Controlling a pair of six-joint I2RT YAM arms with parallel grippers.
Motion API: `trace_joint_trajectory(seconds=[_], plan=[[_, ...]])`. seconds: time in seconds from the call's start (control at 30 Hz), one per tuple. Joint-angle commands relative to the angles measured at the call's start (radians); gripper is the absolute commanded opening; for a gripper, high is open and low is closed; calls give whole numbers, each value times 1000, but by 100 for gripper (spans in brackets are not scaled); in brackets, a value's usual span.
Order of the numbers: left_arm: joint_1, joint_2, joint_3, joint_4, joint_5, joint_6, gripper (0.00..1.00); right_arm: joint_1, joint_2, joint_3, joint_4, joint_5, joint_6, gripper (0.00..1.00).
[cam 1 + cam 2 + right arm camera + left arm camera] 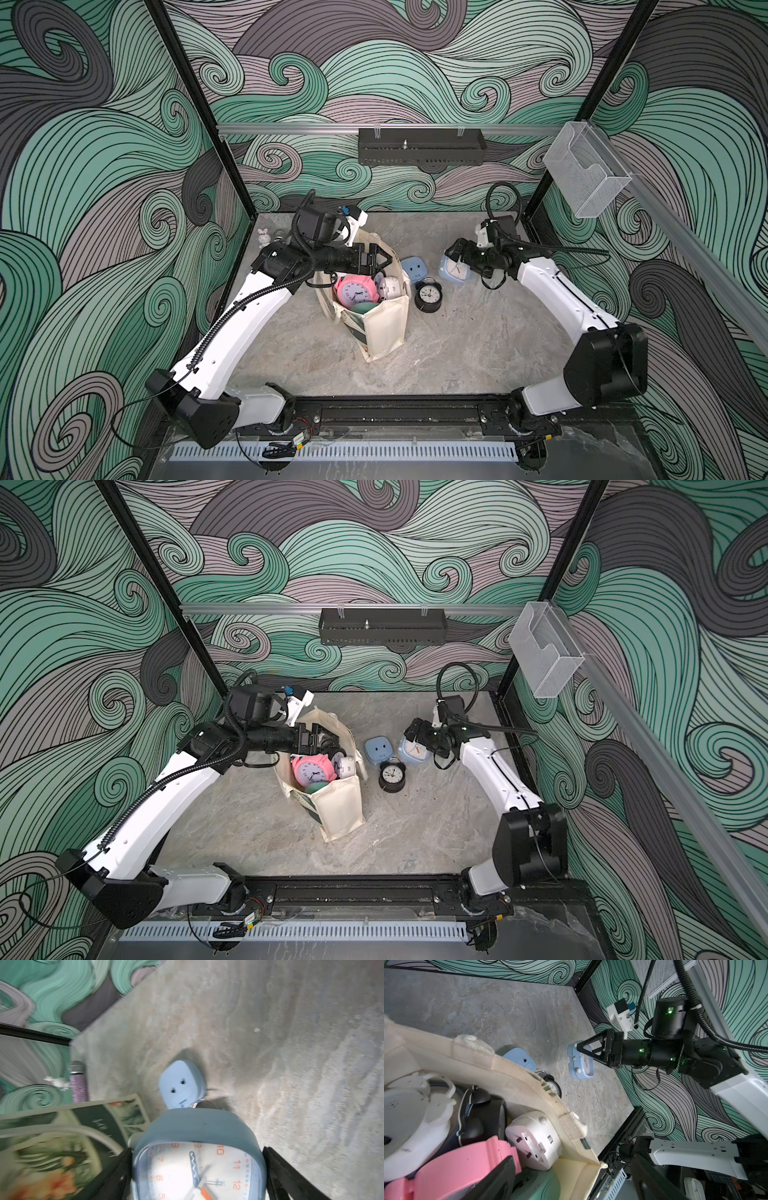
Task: Put the alarm clock into the canvas bag
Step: Pick up the alarm from the center of the board, then place the alarm at the canvas bag.
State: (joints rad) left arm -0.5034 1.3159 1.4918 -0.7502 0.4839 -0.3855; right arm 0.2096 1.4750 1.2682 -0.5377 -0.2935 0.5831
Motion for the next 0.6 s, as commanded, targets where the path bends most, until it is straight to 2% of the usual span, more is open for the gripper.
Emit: trace_joint_trajectory(seconds=[0.0, 0.3, 0.57], plan=[[-27, 50, 38, 57, 60, 11, 88, 7, -49, 75, 73, -134, 100, 67], [-117, 238, 237, -3, 4, 97, 88, 90, -96, 159, 96, -192, 164, 66], [-142, 331, 340, -29, -63, 125, 92, 135, -132, 152, 108, -213, 176, 65]])
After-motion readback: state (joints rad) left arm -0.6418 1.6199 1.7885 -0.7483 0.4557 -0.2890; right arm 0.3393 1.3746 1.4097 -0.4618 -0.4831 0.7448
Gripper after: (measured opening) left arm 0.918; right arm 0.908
